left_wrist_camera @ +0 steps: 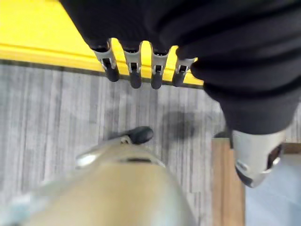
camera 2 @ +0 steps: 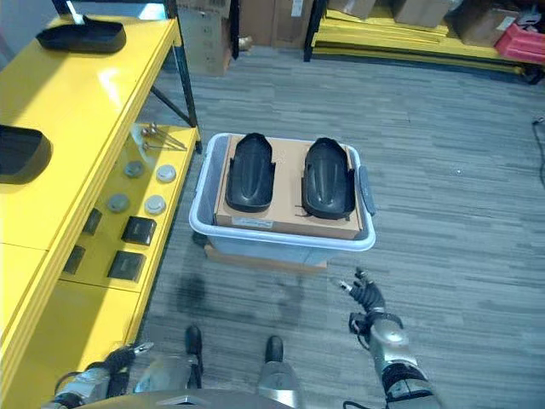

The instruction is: Move parts from the plastic box to the shelf.

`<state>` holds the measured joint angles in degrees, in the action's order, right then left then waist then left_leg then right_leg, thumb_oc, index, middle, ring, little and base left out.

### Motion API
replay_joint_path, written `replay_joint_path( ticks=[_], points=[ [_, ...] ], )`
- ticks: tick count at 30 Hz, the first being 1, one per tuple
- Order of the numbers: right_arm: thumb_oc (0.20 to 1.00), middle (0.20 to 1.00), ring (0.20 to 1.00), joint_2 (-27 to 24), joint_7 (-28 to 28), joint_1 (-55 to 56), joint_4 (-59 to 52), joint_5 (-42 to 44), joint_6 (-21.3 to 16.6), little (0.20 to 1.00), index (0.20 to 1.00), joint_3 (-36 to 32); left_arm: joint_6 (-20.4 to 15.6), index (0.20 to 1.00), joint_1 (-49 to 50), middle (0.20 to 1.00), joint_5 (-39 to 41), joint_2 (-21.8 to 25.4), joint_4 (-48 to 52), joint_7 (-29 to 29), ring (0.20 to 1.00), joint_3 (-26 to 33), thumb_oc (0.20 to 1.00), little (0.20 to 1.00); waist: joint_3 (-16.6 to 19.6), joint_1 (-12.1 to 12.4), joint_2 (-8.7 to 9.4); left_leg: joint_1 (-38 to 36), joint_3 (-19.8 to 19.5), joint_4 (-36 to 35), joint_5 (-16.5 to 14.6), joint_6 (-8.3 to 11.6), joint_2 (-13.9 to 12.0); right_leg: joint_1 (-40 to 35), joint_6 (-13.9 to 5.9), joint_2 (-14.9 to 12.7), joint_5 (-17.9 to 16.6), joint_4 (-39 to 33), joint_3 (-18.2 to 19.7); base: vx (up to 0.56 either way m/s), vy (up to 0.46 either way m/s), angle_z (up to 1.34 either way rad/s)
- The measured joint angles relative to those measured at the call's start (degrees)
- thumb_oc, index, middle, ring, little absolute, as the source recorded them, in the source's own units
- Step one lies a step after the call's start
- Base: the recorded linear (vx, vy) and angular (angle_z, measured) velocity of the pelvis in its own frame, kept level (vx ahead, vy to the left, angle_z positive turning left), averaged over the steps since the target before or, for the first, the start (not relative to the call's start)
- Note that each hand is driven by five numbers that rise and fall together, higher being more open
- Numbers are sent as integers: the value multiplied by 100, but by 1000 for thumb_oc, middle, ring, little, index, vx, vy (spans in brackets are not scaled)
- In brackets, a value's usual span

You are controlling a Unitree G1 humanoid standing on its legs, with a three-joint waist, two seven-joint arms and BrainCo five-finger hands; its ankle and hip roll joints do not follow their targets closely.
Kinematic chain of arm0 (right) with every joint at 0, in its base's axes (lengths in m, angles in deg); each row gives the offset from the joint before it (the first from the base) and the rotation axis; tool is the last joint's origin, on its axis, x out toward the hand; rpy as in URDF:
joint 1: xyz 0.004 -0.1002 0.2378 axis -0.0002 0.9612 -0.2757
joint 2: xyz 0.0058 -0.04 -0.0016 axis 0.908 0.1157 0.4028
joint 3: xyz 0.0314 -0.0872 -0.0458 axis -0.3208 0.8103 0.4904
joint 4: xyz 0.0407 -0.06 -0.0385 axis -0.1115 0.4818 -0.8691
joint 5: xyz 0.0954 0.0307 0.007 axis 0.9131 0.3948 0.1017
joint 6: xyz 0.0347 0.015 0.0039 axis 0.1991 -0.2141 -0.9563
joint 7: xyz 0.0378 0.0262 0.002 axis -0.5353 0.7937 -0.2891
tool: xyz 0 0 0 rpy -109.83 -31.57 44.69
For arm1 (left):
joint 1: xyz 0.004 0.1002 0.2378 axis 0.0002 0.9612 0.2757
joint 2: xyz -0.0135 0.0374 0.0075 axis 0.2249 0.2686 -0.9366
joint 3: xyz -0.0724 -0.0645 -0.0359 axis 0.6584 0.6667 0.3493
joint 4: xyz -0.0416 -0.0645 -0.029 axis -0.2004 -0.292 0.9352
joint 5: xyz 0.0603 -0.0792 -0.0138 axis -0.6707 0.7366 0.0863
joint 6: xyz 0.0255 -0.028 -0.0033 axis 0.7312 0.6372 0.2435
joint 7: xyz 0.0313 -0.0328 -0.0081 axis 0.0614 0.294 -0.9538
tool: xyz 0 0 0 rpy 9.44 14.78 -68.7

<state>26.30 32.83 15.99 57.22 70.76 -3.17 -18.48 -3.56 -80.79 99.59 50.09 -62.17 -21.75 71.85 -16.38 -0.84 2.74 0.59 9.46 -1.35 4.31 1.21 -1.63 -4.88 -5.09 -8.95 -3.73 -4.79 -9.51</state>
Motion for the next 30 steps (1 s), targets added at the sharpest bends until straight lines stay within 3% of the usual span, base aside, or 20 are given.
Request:
replay_joint_path(
  ticks=[2, 4, 5, 10, 13, 15, 16, 19, 22, 26, 30],
  points=[
    [1000, 1000, 1000, -18, -39, -60, -56, -2, -117, 1000, 1000, -61, 47, 1000, -26, 1000, -5, 268, -21, -29, 1000, 42, 1000, 1000, -16, 37, 163, 34, -5, -2, -7, -39, 47, 36, -22, -68, -14, 0, -4, 61, -30, 4],
    [1000, 1000, 1000, -71, -238, -159, -211, -6, -115, 1000, 1000, -60, 44, 1000, -112, 1000, -18, 394, -15, -22, 1000, 20, 1000, 1000, -45, 78, 210, 77, -7, -2, 22, -85, 68, 73, -104, -56, -63, 0, -11, 13, -6, 2],
    [1000, 1000, 1000, -182, -392, -392, -280, -8, -119, 1000, 1000, -57, 27, 1000, -205, 1000, -8, 400, 25, -14, 1000, -46, 1000, 1000, -93, 71, 170, 144, -14, -2, 88, -90, 76, 101, -208, -48, -119, 1, -13, -6, 3, 5],
    [1000, 1000, 1000, -727, -855, -1405, -355, -9, 62, 1000, 1000, -46, -149, 1000, -503, 1000, 66, 253, 344, 139, 1000, -381, 1000, 1000, -401, 52, -145, 442, -123, 24, 206, -70, 47, 338, -222, 8, -196, 2, -47, -32, 3, 8],
    [1000, 1000, 1000, -1185, -971, -2203, -217, -19, 246, 1000, 1000, -5, -325, 1000, -759, 1000, 122, 211, 553, 241, 1000, -661, 1000, 1000, -751, 131, -358, 705, -166, 54, 285, -53, 7, 572, -185, 68, -257, 4, -72, -93, -3, 5],
    [1000, 1000, 1000, -1582, -1301, -3135, 87, -17, 420, 1000, 1000, 421, -464, 1000, -1009, 1000, 264, 165, 636, 268, 1000, -928, 1000, 1000, -1113, 197, -522, 1099, -210, 251, 317, -65, -24, 881, -150, 101, -320, 54, -122, -107, -23, 8],
    [1000, 1000, 1000, -1670, -1541, -3566, 268, -16, 490, 1000, 1000, 454, -492, 1000, -1127, 1000, 354, 85, 694, 276, 1000, -987, 1000, 1000, -1331, 255, -631, 1245, -273, 315, 333, -71, -44, 1047, -132, 109, -293, 231, -177, -109, -35, 16],
    [1000, 1000, 1000, -1803, -1986, -4292, 707, -15, 667, 1000, 1000, 818, -594, 1000, -1239, 1000, 446, 54, 755, 277, 1000, -1174, 1000, 1000, -1443, 399, -748, 1631, -360, 499, 336, -69, -61, 1530, -110, 79, -113, 694, -223, -43, -16, 12],
    [1000, 1000, 1000, -1828, -2521, -4744, 890, -78, 938, 1000, 1000, 1034, -609, 1000, -1247, 1000, 463, 64, 700, 271, 1000, -1225, 1000, 1000, -1510, 571, -763, 1729, -438, 574, 337, -75, 10, 1925, -102, -81, 303, 1479, -216, -1, 18, 14],
    [1000, 1000, 1000, -1874, -2940, -5161, 889, -133, 1310, 1000, 1000, 1077, -612, 1000, -1231, 1000, 581, 164, 714, 265, 1000, -1257, 1000, 1000, -1511, 665, -764, 1890, -473, 629, 347, -116, 107, 2331, -79, -256, 604, 2038, -177, -12, 49, 10],
    [1000, 1000, 1000, -1877, -3097, -5213, 897, -133, 1719, 1000, 1000, 1081, -623, 1000, -1214, 1000, 684, 193, 714, 274, 1000, -1273, 1000, 1000, -1509, 670, -768, 2063, -456, 626, 400, -155, 133, 2593, -86, -287, 604, 2218, -99, -3, 49, -1]
  ],
)
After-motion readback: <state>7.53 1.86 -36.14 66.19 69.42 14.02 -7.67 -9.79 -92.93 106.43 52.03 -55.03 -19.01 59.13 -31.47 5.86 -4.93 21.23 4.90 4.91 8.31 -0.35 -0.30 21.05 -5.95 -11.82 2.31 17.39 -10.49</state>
